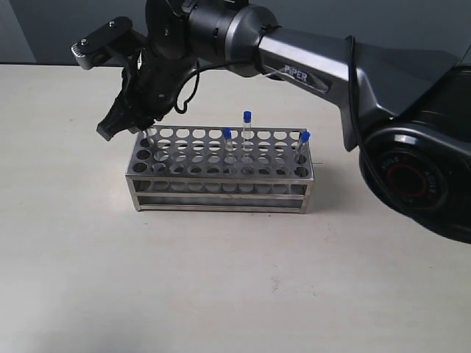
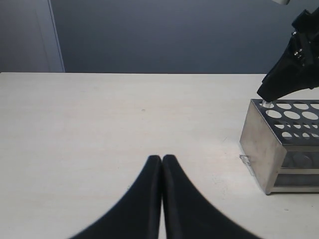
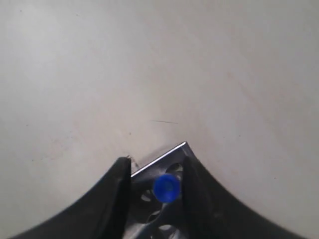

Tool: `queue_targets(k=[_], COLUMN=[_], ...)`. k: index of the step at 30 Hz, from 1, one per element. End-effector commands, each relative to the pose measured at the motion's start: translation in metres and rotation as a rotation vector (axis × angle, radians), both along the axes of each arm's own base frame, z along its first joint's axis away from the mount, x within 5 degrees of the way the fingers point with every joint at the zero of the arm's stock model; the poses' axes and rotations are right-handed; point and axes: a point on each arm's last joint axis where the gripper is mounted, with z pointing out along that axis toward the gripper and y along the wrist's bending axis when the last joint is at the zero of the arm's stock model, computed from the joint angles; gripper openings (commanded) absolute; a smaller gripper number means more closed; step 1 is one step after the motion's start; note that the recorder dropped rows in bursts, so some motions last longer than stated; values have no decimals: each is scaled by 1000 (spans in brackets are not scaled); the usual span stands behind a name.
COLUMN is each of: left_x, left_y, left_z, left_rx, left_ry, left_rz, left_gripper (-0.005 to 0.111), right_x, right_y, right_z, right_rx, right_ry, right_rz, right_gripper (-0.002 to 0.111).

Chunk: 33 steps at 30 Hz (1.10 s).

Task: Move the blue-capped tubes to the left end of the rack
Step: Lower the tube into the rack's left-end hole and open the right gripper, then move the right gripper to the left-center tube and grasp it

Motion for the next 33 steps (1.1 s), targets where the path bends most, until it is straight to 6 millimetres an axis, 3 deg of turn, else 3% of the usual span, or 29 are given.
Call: queue_targets(k=[1,9,15,18,22,33], left_x=[0,0,0,0,0,0], left_y=[-1,-1,-1,-1,-1,-1], left_z=[2,2,2,2,2,2], left_rx=[-1,-4,-4,-4,-4,-4], left_ry=[-12,-12,-12,-12,-12,-12], left_rz=[-8,-8,-8,-8,-8,-8], left_gripper=[1,1,1,1,1,1], right_x=[-2,-3,-15,-14,-8,-11], right_y=[-1,-16,-47,-57,-65,-78], right_z=[3,41,77,83,80,35], right_rx=[-1,-19,-155,-211,-215,-314], right_ry=[16,-50,-10,-17,2,145], right_rz=[-8,-78,-200,-235,-281,-311], right_gripper=[40,40,40,40,40,40])
